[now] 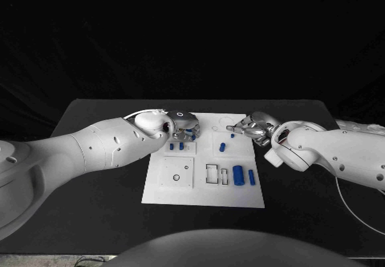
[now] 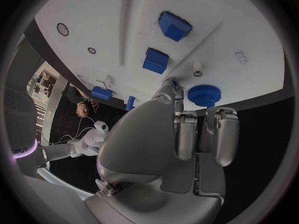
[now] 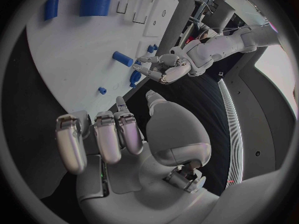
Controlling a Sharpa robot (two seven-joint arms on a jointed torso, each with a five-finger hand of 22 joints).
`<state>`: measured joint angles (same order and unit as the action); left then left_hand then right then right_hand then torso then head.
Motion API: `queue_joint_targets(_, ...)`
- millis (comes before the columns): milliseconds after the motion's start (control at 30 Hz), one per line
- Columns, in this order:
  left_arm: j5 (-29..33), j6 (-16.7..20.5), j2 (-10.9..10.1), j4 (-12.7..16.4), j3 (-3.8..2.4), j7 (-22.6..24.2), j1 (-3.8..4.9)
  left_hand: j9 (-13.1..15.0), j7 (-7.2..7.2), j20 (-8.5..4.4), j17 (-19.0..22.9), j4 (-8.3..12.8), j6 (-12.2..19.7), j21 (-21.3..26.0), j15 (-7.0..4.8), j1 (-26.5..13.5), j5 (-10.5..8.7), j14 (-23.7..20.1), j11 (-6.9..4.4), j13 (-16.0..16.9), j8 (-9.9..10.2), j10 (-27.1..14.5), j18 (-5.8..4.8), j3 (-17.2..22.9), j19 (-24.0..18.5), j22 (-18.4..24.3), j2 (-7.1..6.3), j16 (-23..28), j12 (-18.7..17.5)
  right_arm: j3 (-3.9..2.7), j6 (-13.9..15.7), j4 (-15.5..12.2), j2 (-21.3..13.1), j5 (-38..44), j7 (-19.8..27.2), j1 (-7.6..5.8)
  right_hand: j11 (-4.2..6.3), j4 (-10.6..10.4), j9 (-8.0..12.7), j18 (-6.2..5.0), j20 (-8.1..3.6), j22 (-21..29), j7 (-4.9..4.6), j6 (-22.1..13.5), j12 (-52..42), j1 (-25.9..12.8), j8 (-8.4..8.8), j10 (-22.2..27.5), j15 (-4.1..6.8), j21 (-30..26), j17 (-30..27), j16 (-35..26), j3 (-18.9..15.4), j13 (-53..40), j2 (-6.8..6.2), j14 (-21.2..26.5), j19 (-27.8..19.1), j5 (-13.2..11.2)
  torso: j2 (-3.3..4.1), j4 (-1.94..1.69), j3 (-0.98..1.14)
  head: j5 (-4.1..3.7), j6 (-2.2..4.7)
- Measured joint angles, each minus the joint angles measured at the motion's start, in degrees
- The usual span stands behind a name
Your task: Assemble the parts on the task board
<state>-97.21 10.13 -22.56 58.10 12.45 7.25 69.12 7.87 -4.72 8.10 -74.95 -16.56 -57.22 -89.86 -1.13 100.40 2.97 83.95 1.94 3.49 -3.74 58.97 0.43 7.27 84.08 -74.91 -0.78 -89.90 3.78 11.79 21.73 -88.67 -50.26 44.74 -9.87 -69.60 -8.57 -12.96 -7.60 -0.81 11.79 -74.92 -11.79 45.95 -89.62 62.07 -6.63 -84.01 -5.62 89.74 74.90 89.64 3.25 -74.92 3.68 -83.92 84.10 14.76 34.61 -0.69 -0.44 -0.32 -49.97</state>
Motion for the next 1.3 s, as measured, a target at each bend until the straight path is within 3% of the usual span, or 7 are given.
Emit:
queue_joint_targets(467, -0.63, -0.11, 0.18, -0.28, -0.04, -0.34, 0.03, -0.61, -0.39, -0.21, 0.0, 0.06, 0.83, 0.0, 0.82, 0.1, 0.0, -0.02, 1.03, -0.01, 0.0, 1.04, 0.0, 2.03, -0.21, 0.0, -0.09, 0.0, 0.0, 0.0, -0.14, 0.02, 0.08, -0.04, -0.05, 0.0, 0.0, 0.0, 0.01, -0.01, 0.0, 0.01, 0.0, 0.0, 0.0, -0.23, 0.0, 0.0, 0.0, 0.0, 0.04, 0.0, 0.0, 0.01, 0.22, 0.0, 0.0, 0.0, 0.01, 0.03, 0.0, -0.16, 0.16)
queue_joint_targets(733, -0.84, -0.06, 0.17, -0.51, -0.07, -0.37, 0.05, -0.79, -0.39, -0.21, 0.0, 0.12, 0.83, 0.0, 1.22, 0.23, 0.0, -0.01, 1.05, 0.03, 0.0, 2.49, 0.0, 2.89, -0.21, 0.0, -0.22, 0.0, -0.01, 0.0, -0.33, 0.06, 0.07, -0.06, -0.13, 0.0, 0.0, -0.16, -0.04, 0.0, 0.0, 0.01, 0.0, 0.0, 0.0, -0.23, 0.0, 0.0, 0.0, 0.0, 0.04, 0.0, -0.16, 0.01, 0.22, 0.0, 0.0, 0.0, 0.01, 0.02, 0.01, -0.16, 0.09)
queue_joint_targets(1033, -0.95, 0.19, 0.25, -0.76, -0.08, 0.05, 0.06, -0.62, -0.89, -0.42, -0.01, 0.05, -1.75, 0.0, 1.22, -0.08, 0.0, -0.01, 0.93, 0.21, -1.04, 5.24, 0.01, 3.89, 0.0, 0.0, -0.53, 0.0, 0.68, 0.0, -0.47, 0.06, 0.08, -0.08, -0.22, 0.0, 0.0, -0.16, -0.03, 0.0, 0.0, 0.01, 0.0, 0.0, 0.0, -0.22, 0.0, 0.0, 0.0, 0.0, 0.03, 0.0, -0.16, 0.01, 0.22, 0.0, 0.0, 0.0, 0.02, 0.03, 0.0, -0.18, 0.07)
queue_joint_targets(1233, -0.96, 0.33, 0.32, -1.02, -0.06, 0.67, 0.05, -0.8, -1.03, -0.42, 0.0, 0.05, -1.62, 0.0, 1.22, -1.31, 0.0, -0.01, 0.94, 0.08, -0.97, 5.24, 0.0, 3.89, 0.0, 0.0, -1.76, 0.0, 0.51, 0.0, -0.5, 0.06, 0.08, -0.09, -0.26, 0.0, 0.0, -0.16, -0.03, 0.0, 0.0, 0.01, 0.0, 0.0, 0.0, -0.22, 0.0, 0.0, 0.0, 0.0, 0.03, 0.0, -0.16, 0.02, 0.22, 0.0, 0.0, 0.0, 0.02, 0.03, 0.01, -0.25, 0.11)
queue_joint_targets(1300, -0.96, 0.35, 0.33, -1.04, -0.05, 0.84, 0.04, -1.04, -1.54, -0.42, -0.01, 0.05, -1.1, 0.0, 1.55, -1.44, 0.0, 0.09, 1.46, 0.01, -0.51, 4.9, 0.0, 3.89, 0.0, 0.0, -2.38, 0.0, -0.02, 0.0, -0.51, 0.06, 0.08, -0.09, -0.27, 0.0, 0.0, -0.16, -0.03, 0.0, 0.0, -0.02, 0.0, 0.0, 0.0, -0.22, 0.0, 0.0, 0.0, 0.0, 0.03, 0.0, -0.16, 0.02, 0.22, 0.0, 0.0, 0.0, 0.02, 0.03, 0.01, -0.25, 0.1)
